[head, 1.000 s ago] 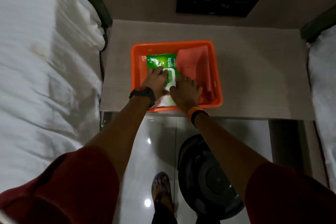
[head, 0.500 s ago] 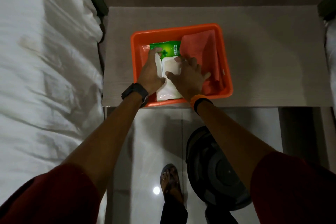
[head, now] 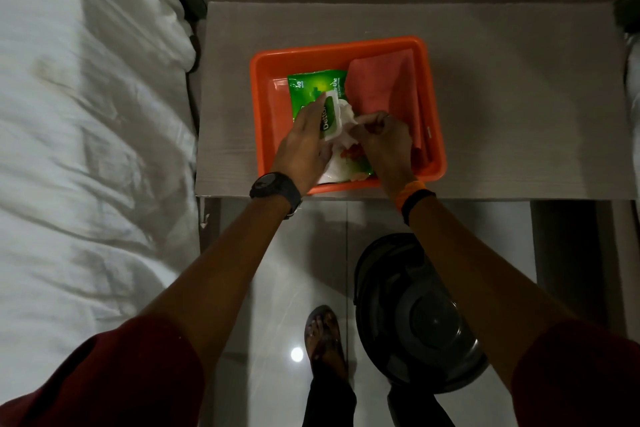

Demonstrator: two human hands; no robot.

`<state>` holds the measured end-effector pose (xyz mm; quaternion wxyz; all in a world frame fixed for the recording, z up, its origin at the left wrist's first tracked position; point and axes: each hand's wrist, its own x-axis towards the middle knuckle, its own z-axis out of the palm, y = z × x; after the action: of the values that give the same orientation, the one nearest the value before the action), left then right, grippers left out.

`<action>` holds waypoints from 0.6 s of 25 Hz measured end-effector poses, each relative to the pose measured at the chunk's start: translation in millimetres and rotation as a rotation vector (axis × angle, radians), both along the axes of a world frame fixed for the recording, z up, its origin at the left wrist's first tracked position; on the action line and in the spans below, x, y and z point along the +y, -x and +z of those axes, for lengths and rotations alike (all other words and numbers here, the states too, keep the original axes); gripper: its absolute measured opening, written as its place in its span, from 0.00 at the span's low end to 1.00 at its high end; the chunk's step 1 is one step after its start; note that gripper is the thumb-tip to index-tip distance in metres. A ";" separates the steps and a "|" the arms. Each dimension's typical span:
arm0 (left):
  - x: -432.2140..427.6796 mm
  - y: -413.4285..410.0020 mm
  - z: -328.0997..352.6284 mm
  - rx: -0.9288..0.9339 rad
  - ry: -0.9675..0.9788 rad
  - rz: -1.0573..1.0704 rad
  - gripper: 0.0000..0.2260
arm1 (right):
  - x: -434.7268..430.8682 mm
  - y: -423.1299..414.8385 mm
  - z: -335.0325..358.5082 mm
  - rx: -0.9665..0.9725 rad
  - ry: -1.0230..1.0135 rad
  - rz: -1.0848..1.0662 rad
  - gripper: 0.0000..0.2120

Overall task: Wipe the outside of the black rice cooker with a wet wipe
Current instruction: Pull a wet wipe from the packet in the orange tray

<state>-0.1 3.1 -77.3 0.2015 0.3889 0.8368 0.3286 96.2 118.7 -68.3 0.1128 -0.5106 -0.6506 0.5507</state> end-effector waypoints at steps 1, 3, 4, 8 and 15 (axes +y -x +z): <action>0.6 -0.3 -0.7 -0.008 -0.004 0.024 0.36 | -0.1 0.6 1.2 -0.025 0.008 0.073 0.05; 0.4 -0.3 -1.9 -0.048 -0.007 0.058 0.38 | -0.2 7.8 2.8 -0.028 0.065 0.152 0.11; 0.0 -0.9 -2.5 -0.059 -0.012 0.067 0.38 | 0.2 12.3 4.0 -0.012 0.102 0.149 0.14; -4.4 -3.8 -0.2 -0.014 0.046 0.014 0.33 | 0.6 10.5 21.1 0.177 0.199 -0.205 0.09; 13.6 -22.2 13.5 0.339 0.569 -0.155 0.22 | -11.8 -57.0 40.6 0.389 0.326 -0.361 0.13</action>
<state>22.1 16.7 -63.8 0.1842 0.4286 0.8845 -0.0036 153.2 106.9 -27.7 0.2479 -0.5142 -0.4188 0.7063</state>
